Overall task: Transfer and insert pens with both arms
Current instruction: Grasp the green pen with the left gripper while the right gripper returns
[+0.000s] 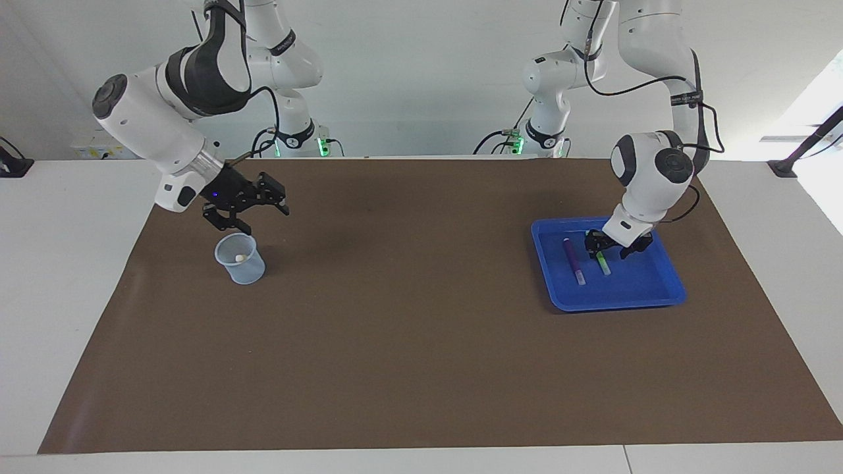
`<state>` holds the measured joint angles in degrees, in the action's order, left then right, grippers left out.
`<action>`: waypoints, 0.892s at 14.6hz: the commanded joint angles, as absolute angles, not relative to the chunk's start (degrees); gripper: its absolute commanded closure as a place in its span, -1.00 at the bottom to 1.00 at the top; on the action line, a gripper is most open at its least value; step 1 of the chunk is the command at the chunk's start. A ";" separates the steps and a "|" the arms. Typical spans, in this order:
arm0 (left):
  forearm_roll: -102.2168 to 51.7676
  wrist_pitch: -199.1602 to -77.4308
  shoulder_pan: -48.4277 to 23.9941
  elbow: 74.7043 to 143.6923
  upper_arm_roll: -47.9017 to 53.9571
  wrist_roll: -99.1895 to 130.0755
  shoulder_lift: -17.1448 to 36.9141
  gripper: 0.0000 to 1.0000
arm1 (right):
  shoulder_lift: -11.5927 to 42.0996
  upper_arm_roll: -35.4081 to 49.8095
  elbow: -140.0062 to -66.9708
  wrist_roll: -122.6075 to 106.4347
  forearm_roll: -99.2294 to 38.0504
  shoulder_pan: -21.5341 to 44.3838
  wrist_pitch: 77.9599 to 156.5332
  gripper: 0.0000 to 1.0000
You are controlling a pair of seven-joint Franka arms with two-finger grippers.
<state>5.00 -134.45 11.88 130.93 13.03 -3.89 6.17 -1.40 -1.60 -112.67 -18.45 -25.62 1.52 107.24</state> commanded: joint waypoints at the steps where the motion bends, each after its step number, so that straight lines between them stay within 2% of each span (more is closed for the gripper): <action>1: 6.06 -136.93 12.39 131.75 13.36 -3.78 6.94 -0.55 | -1.23 -1.32 -111.80 -8.91 -29.34 5.35 106.70 -1.00; 2: 6.06 -137.28 12.39 131.66 13.36 -3.69 7.03 -0.53 | -1.32 -1.32 -111.88 -6.70 -33.10 5.80 106.61 -1.00; 4: 6.06 -137.29 12.39 131.66 13.36 -3.25 7.03 -0.30 | -1.93 -1.32 -112.50 -5.37 -39.79 7.11 106.52 -1.00; 8: 6.06 -137.29 12.39 131.66 13.36 -3.16 7.03 0.36 | -1.93 -1.32 -112.59 -0.44 -43.68 9.49 108.72 -1.00; 11: 6.06 -137.11 12.48 131.49 13.36 -3.16 7.03 1.00 | -2.02 -1.23 -112.85 0.35 -43.77 10.19 108.54 -1.00; 13: 6.06 -136.76 12.48 131.31 13.36 -3.16 7.12 1.00 | -2.11 -1.23 -112.94 2.63 -43.86 10.81 108.81 -1.00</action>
<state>5.01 -135.91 11.89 130.77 13.29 -3.76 6.65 -1.47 -1.14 -112.37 0.67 -42.45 10.22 108.13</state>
